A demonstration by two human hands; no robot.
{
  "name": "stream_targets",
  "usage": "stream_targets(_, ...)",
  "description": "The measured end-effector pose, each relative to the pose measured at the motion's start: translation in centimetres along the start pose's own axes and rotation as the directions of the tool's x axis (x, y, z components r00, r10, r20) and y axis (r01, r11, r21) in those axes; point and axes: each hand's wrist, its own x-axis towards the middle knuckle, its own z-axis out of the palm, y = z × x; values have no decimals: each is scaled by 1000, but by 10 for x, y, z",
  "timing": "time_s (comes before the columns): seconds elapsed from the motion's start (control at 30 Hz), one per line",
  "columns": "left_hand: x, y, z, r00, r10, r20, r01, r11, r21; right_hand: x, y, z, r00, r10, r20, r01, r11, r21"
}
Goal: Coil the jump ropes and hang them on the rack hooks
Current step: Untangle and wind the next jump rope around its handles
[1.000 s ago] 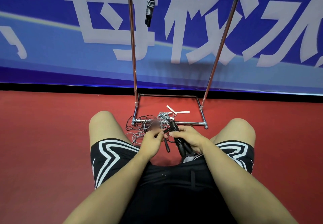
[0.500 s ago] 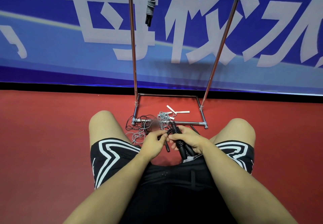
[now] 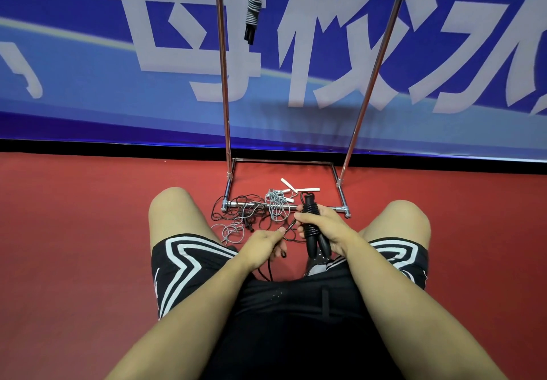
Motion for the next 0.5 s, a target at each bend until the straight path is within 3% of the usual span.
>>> stream_targets(0.17,-2,3,-3,987,59,-152,-93,969,-230,4,3,-1,999,-14,-39,13,1000,-17)
stream_targets(0.37,-1,4,-5,943,168,-286,-186,982,-38,5,5,0,998,-54,-41,48,991,-122)
stream_targets(0.5,-1,3,-5,932,199,-303,-192,980,54,5,6,-1,993,-76,-87,59,980,-191)
